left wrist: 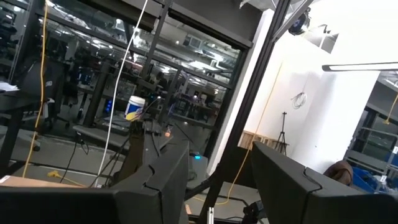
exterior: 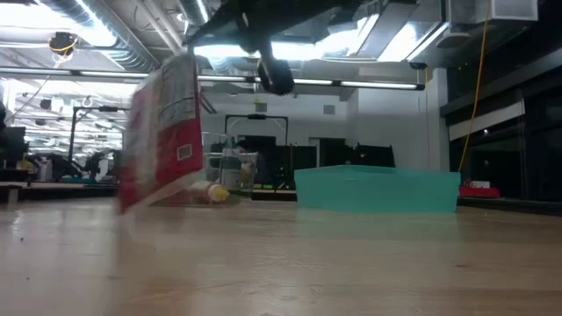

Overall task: Pick & Place Food Item
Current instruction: Put the red popcorn bag into the blue bin

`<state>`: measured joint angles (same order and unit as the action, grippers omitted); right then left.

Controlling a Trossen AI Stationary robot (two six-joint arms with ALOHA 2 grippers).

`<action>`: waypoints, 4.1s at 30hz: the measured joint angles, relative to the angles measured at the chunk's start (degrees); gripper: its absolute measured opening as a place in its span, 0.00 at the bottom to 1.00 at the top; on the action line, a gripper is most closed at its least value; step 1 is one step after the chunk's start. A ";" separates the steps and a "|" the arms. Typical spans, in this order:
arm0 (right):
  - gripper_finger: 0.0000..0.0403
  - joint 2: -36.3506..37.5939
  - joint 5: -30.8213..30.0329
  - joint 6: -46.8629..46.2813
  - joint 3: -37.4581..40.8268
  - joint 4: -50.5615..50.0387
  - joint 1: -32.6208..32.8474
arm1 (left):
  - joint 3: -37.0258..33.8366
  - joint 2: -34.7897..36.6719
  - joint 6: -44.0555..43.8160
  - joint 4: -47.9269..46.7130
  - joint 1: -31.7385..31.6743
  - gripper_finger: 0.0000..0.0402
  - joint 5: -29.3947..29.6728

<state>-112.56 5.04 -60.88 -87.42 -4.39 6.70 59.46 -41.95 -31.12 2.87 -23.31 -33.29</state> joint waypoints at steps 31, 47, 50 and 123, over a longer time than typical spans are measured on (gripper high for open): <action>0.00 15.69 -18.73 5.92 -0.11 -5.65 -0.97 | 0.00 -0.04 0.91 0.00 0.01 0.42 1.72; 0.00 25.42 -26.36 10.40 -0.13 -20.43 -5.68 | 0.00 -0.09 0.64 -0.07 0.02 0.42 1.72; 0.00 26.45 -26.71 10.41 -0.13 -24.05 -6.57 | 0.00 -0.10 0.67 -0.07 0.02 0.42 1.72; 0.00 30.43 -17.53 19.14 21.99 -32.74 -21.95 | 0.00 -5.01 0.91 -0.14 0.02 0.42 1.63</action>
<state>-82.13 -12.49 -41.74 -65.43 -37.13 -15.25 59.46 -46.97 -30.21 2.73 -23.29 -31.66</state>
